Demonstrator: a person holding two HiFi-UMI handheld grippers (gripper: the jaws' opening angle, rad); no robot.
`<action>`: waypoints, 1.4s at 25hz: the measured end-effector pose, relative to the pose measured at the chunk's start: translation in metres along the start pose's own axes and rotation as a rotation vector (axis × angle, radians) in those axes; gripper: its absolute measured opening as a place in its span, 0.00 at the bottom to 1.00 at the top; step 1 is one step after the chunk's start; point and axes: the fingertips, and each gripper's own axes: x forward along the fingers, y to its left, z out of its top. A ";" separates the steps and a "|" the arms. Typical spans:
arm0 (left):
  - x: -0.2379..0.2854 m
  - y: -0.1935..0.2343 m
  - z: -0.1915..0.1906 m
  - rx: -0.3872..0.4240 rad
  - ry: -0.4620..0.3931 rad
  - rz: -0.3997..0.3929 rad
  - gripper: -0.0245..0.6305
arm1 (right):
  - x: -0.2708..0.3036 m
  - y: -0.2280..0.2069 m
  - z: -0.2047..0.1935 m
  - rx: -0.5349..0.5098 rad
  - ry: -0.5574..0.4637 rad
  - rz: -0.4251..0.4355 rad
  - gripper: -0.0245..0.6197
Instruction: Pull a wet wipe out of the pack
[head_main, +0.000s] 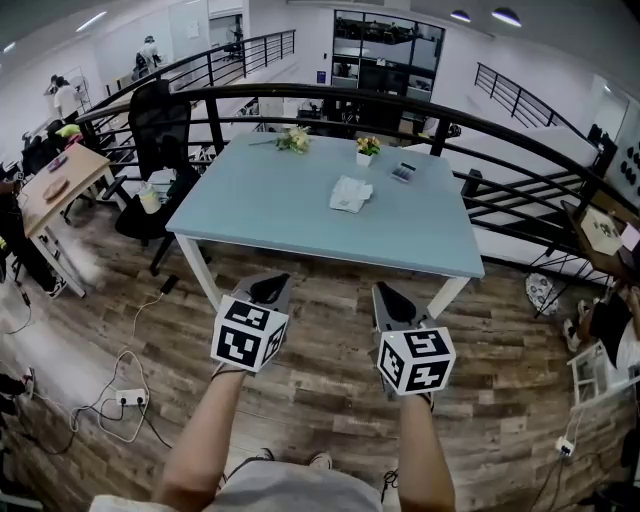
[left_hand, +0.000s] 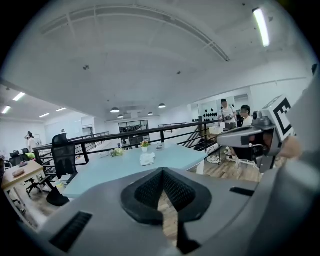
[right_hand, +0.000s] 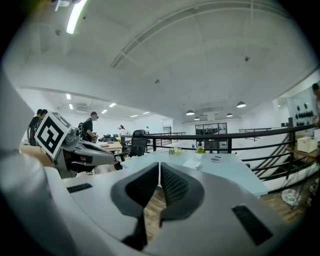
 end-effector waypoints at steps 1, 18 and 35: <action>0.003 -0.003 0.000 0.000 0.003 -0.008 0.03 | 0.001 -0.003 0.000 0.000 0.001 0.008 0.05; 0.040 -0.020 0.021 0.028 -0.015 -0.002 0.03 | 0.023 -0.034 0.001 -0.004 0.006 0.081 0.13; 0.107 0.035 0.031 0.013 -0.014 -0.003 0.03 | 0.094 -0.067 0.003 0.005 0.014 0.021 0.23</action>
